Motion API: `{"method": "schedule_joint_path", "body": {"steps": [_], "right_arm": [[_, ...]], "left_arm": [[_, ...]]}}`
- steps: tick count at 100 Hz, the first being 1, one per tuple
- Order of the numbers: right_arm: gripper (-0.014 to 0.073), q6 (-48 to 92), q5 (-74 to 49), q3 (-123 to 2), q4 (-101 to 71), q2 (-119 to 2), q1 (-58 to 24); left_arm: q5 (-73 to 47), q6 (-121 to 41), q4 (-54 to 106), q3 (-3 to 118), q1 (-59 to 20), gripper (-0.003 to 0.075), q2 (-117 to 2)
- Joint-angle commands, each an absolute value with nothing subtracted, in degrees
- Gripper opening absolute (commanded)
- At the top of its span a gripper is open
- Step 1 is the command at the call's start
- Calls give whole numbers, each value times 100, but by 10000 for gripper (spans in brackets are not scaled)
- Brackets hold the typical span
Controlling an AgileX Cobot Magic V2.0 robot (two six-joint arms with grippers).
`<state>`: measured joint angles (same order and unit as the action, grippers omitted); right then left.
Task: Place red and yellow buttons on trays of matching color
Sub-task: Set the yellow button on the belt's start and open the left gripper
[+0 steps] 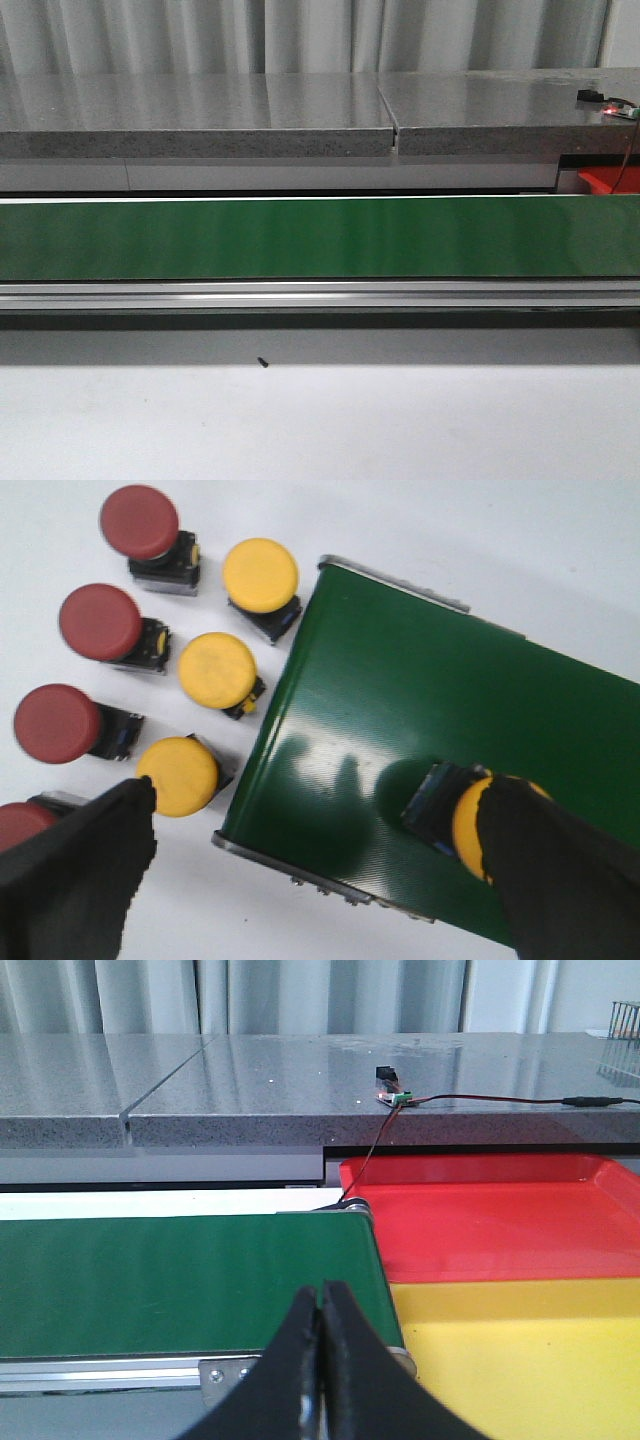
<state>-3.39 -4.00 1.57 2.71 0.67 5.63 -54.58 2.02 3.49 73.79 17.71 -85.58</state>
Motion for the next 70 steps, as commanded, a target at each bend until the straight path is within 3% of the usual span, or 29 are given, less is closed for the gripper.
{"method": "schedule_joint_path", "body": {"steps": [1,70], "right_arm": [[-59,-277,48,76,279,181,572],[-59,-277,48,76,279,181,572]], "left_arm": [[-5367,148,364,7529,1969,628,-8319],[-5225,-96,229,6489,3219,628,-8319]]}}
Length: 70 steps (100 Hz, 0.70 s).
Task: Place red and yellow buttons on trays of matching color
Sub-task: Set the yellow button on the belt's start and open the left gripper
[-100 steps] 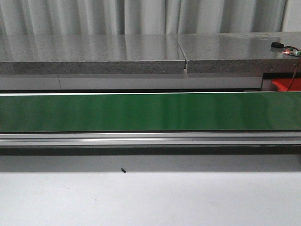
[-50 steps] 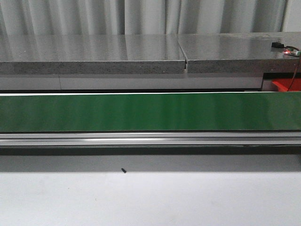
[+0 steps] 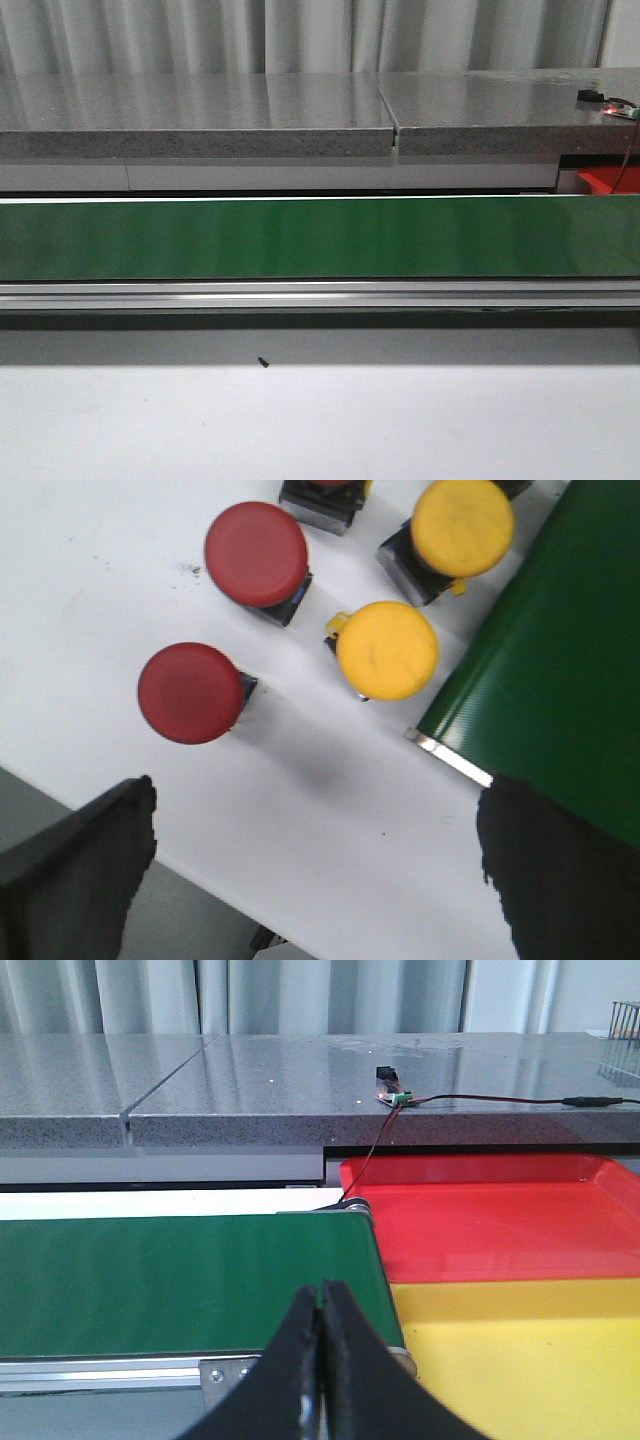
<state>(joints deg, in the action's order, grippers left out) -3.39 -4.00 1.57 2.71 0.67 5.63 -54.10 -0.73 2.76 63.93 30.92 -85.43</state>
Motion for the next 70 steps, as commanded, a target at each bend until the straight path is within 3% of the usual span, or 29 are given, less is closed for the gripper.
{"method": "schedule_joint_path", "body": {"steps": [1,23,70], "right_arm": [[-59,-277,48,76,279,181,572],[-59,-277,48,76,279,181,572],[-59,-277,48,76,279,181,572]], "left_arm": [[-5225,-96,215,6473,3247,628,-8319],[-5115,-96,224,6441,3627,628,-8371],[-4554,-96,112,6441,3654,628,-9187]]}}
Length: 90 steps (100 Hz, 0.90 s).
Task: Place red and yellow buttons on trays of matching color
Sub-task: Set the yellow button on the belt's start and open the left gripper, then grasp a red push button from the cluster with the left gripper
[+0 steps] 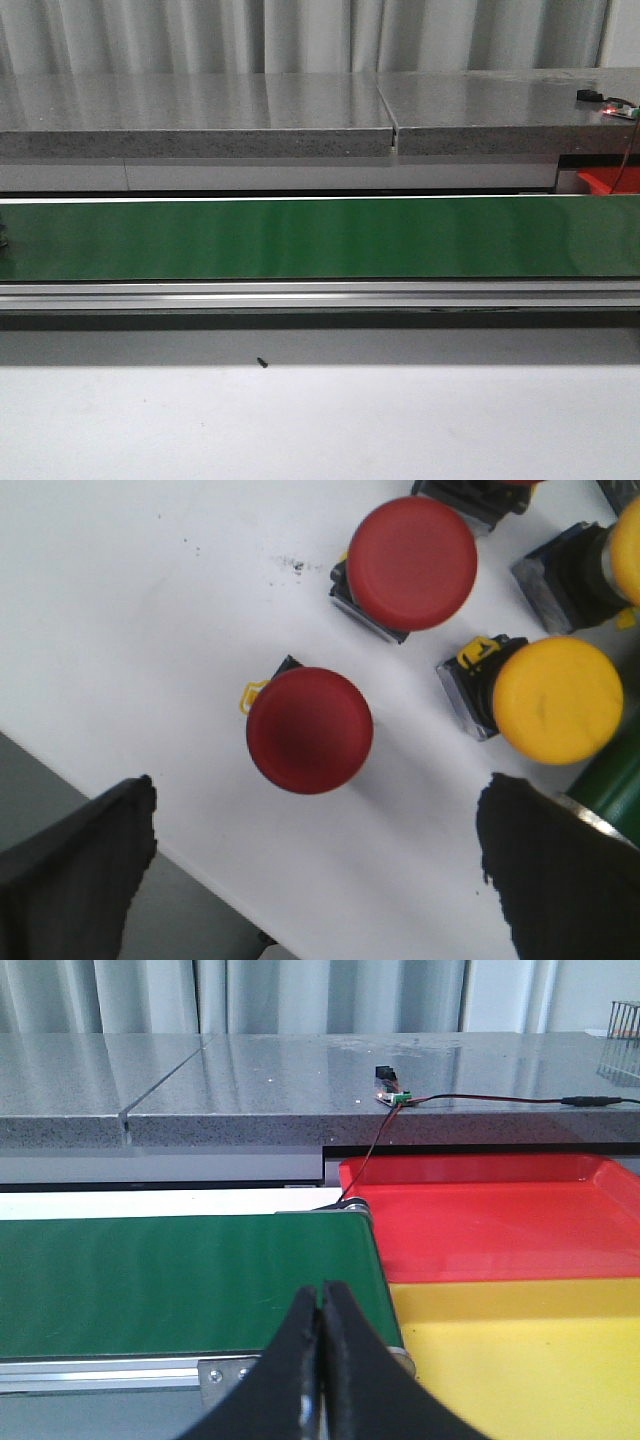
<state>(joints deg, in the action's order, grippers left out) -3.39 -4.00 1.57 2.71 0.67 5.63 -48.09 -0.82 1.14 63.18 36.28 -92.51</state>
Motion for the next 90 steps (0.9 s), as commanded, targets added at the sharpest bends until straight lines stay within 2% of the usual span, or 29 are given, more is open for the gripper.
{"method": "schedule_joint_path", "body": {"steps": [1,20,46,58,77,90], "right_arm": [[-59,-277,48,76,279,181,572],[-59,-277,48,76,279,181,572],[-59,-277,48,76,279,181,572],[-59,-277,48,76,279,181,572],[-59,-277,48,76,279,181,572],[-59,-277,48,76,279,181,572]], "left_arm": [[-4554,-96,112,6441,3654,628,-9203],[-4304,-96,112,6441,3654,626,-9427],[-4173,-96,88,6441,3654,545,-9765],[-4048,-96,76,6441,3654,459,-9837],[-3964,-96,76,6441,3654,260,-9837],[-3964,-96,76,6441,3654,203,-9837]]}}
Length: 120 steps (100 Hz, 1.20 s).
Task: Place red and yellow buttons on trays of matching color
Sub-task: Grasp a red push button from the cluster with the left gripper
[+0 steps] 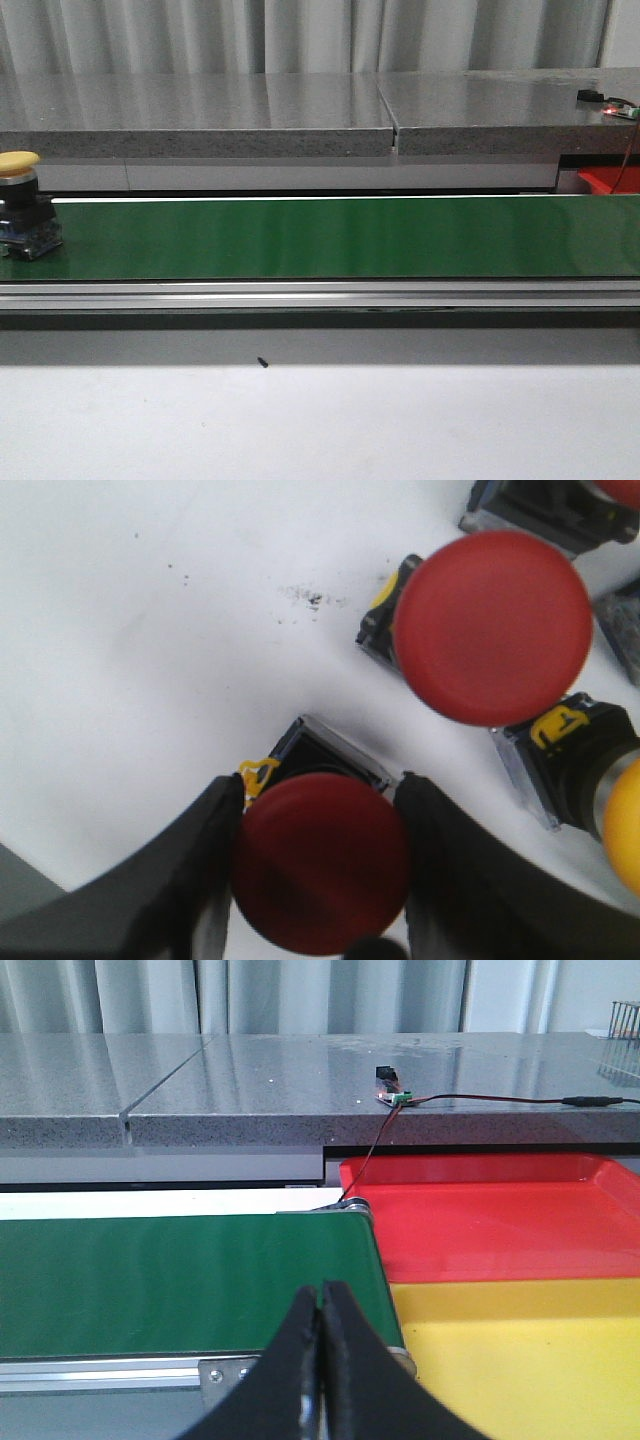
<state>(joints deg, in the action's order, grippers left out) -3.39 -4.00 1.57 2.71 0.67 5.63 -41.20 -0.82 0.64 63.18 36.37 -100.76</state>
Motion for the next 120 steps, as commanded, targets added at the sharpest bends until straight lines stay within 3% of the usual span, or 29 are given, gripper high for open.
{"method": "schedule_joint_path", "body": {"steps": [1,72,120], "right_arm": [[-59,-277,48,76,279,181,572],[-59,-277,48,76,279,181,572],[-59,-277,48,76,279,181,572]], "left_arm": [[-3964,-96,76,6441,3654,201,-9837],[-4281,116,0,6453,3475,198,-7919],[-4568,116,104,7097,1897,197,-8091]]}}
